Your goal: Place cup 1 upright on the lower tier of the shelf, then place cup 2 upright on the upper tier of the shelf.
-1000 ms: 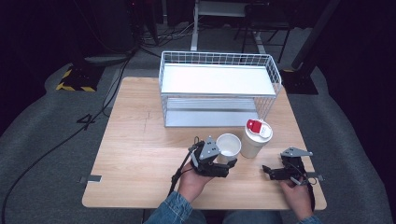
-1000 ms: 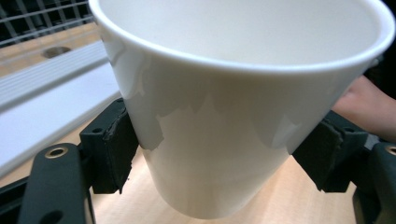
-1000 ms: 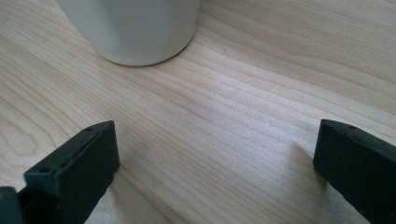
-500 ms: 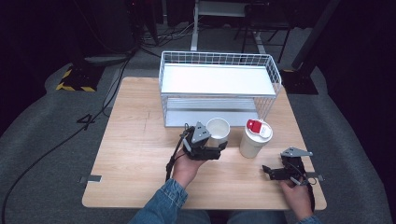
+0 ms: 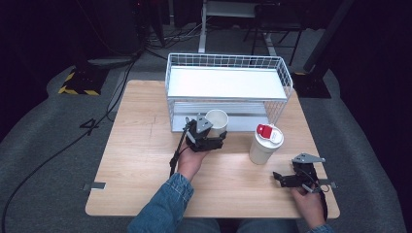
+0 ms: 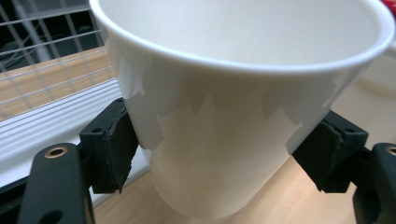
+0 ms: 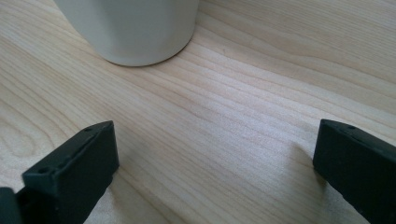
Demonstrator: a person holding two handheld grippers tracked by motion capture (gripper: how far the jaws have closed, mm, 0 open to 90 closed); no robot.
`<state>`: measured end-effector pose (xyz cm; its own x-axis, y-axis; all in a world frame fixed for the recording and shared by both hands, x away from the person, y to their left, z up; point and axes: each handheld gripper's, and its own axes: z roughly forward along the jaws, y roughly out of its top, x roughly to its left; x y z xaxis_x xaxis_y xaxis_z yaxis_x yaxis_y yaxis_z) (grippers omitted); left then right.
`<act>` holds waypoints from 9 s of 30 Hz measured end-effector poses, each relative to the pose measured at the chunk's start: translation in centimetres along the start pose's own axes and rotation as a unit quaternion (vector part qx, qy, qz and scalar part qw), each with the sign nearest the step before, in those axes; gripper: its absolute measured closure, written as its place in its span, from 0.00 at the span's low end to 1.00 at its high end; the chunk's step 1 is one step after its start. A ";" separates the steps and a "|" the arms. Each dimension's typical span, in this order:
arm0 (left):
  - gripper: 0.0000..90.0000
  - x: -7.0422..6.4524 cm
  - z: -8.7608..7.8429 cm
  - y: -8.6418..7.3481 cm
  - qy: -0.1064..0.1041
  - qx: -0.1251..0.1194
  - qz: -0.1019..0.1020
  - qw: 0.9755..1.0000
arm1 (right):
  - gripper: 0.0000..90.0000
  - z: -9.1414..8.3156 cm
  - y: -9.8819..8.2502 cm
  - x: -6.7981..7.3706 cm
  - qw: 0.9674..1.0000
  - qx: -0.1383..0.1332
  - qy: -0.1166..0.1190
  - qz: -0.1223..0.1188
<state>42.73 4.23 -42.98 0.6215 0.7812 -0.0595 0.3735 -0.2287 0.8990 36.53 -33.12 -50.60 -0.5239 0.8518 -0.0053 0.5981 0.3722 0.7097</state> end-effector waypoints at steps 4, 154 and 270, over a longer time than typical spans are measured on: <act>0.25 0.8 0.8 0.3 0.019 0.003 0.001 1.000 | 0.00 0.0 0.0 0.0 1.000 0.000 -0.001 0.000; 0.10 4.3 -13.3 -8.8 0.030 0.074 -0.019 0.997 | 0.00 0.0 0.0 0.1 1.000 0.001 0.000 0.000; 0.06 5.6 -10.8 -13.2 0.080 0.184 -0.041 0.979 | 0.14 2.5 6.9 1.5 0.970 -0.200 0.130 -0.040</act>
<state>33.84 17.90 -50.55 0.4748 0.8796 -0.0300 0.6586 -0.3325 0.6750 41.34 -28.40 -47.47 -0.7250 0.6851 0.0703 0.2941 0.2158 0.9311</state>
